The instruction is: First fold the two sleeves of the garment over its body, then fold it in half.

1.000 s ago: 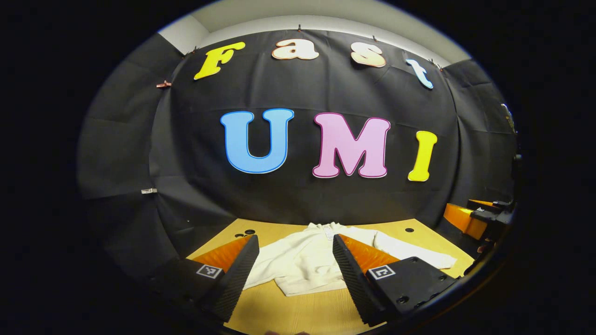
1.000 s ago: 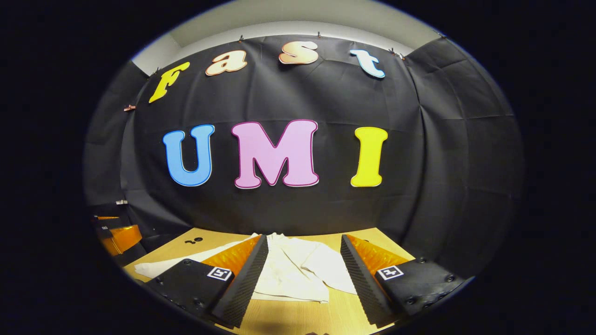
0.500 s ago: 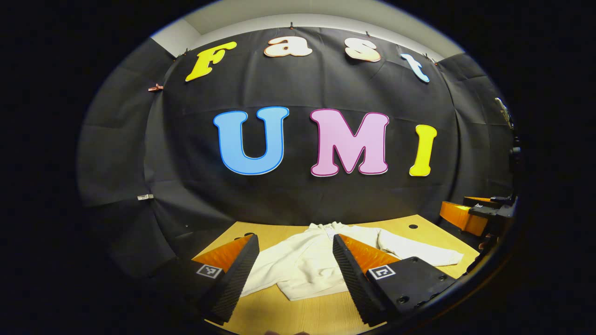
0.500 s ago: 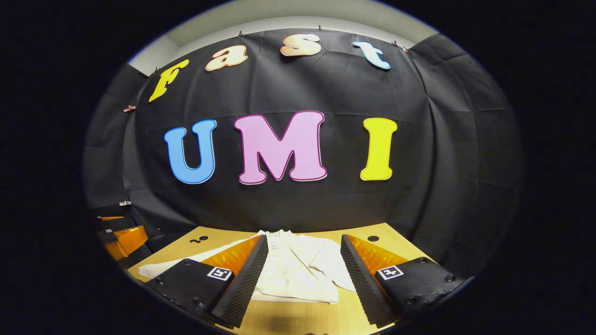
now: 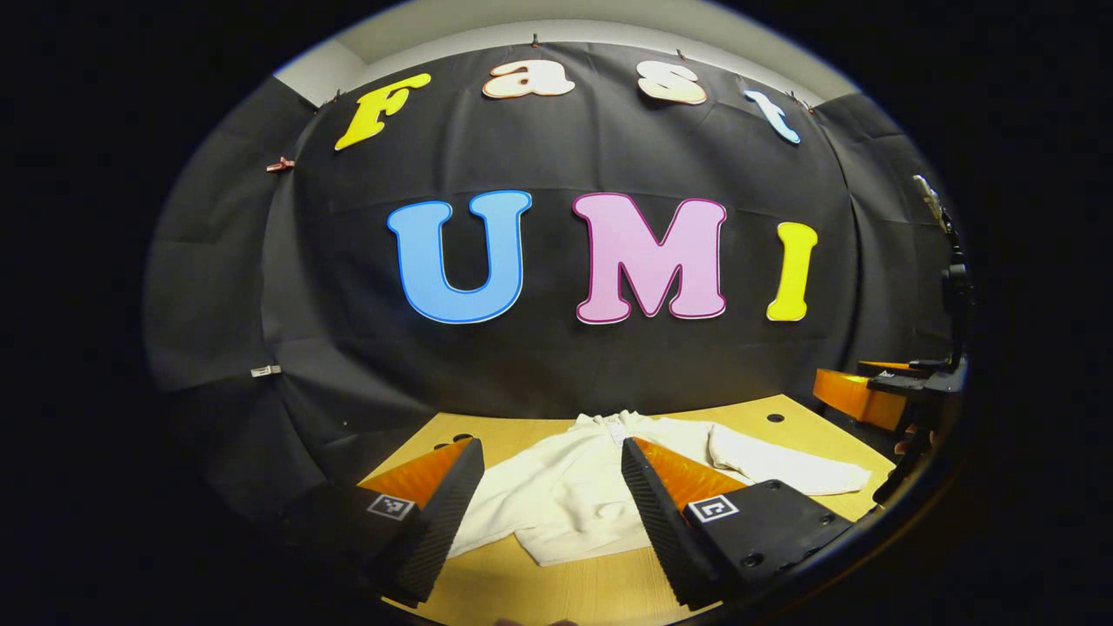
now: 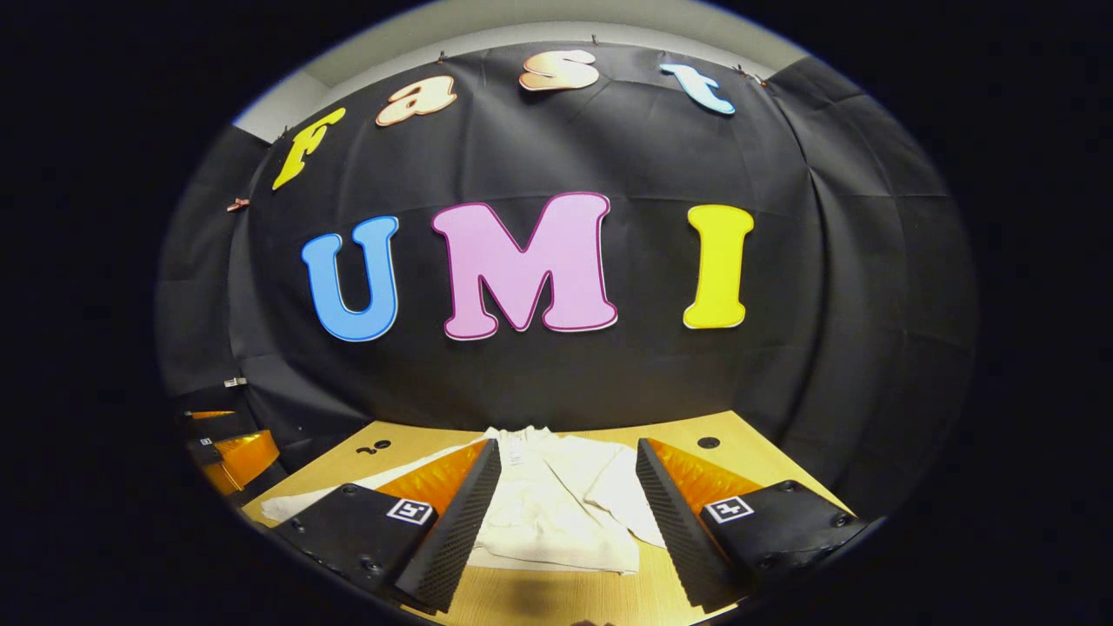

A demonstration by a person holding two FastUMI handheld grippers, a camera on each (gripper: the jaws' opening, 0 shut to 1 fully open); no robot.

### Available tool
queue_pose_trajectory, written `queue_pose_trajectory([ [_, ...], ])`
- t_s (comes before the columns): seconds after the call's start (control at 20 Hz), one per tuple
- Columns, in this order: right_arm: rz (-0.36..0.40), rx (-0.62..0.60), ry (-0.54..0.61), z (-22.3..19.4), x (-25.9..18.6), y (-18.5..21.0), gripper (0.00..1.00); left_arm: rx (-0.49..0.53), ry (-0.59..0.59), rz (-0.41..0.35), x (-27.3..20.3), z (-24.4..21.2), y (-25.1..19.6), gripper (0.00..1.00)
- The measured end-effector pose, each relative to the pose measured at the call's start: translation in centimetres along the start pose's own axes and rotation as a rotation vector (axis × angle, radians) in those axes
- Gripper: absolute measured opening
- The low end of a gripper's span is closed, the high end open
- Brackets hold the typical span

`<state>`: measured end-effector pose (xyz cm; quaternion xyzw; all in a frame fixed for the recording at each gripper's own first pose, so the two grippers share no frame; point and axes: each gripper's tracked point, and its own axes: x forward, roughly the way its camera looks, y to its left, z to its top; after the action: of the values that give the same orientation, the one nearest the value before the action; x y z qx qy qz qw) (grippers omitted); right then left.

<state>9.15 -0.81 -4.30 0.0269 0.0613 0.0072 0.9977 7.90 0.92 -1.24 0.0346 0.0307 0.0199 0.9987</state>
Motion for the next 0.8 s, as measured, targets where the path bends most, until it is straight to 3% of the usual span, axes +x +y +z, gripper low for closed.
queue_pose_trajectory([
  [0.5, -0.097, -0.006, 0.103, -2.9, 4.0, -7.0, 0.96, 0.022, 0.044, 0.082, 2.3, -1.5, 1.8, 0.97],
  [0.8, -0.220, 0.013, 0.176, -5.4, 5.9, -14.0, 0.96, 0.019, 0.081, 0.128, 3.1, -2.7, 2.5, 0.97],
])
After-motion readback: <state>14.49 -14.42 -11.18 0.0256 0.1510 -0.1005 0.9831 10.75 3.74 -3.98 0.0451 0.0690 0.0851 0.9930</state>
